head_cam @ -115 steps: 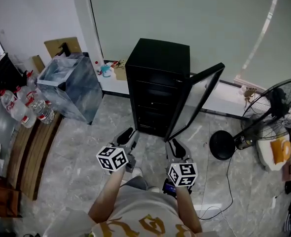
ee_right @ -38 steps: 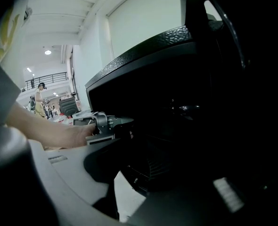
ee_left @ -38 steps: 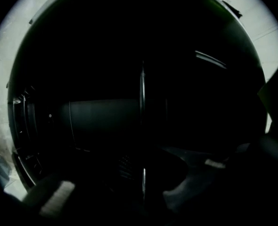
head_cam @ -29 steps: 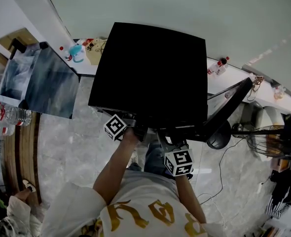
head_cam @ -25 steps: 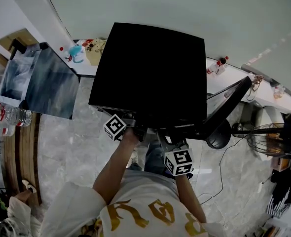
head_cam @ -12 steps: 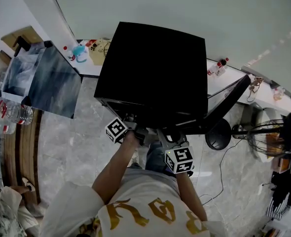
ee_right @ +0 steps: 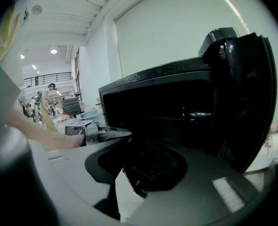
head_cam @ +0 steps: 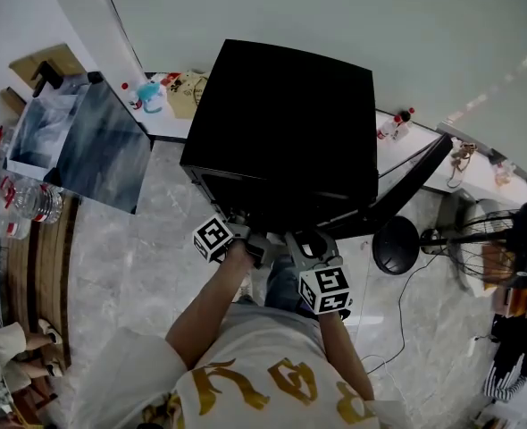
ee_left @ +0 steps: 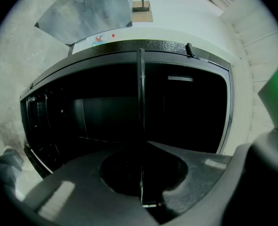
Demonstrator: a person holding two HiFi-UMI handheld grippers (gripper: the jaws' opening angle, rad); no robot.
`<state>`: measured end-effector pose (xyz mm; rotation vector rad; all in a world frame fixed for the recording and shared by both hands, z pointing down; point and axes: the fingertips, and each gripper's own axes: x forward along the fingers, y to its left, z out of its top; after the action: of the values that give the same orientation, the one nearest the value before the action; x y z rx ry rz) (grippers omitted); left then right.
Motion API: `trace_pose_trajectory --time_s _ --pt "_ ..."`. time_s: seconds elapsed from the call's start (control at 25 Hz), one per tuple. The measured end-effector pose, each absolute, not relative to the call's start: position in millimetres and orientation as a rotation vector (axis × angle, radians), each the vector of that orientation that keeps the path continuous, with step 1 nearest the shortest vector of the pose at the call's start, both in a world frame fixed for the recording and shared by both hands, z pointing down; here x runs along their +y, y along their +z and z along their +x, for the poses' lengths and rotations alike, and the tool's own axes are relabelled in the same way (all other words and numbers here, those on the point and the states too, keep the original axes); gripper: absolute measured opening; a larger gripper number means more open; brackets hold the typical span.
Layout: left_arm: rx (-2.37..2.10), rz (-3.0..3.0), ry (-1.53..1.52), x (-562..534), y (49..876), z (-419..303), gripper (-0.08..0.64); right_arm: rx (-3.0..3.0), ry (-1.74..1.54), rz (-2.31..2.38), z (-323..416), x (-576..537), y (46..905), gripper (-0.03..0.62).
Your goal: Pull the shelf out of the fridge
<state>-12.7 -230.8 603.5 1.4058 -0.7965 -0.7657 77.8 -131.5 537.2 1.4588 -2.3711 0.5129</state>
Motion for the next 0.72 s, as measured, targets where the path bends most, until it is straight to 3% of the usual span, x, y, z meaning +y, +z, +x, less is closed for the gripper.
trace_pose_trajectory --time_s 0.72 --pt "-0.784 1.398 -0.745 -198 602 -15 0.015 -2.355 0.515 1.506 84 -116 535 0.135"
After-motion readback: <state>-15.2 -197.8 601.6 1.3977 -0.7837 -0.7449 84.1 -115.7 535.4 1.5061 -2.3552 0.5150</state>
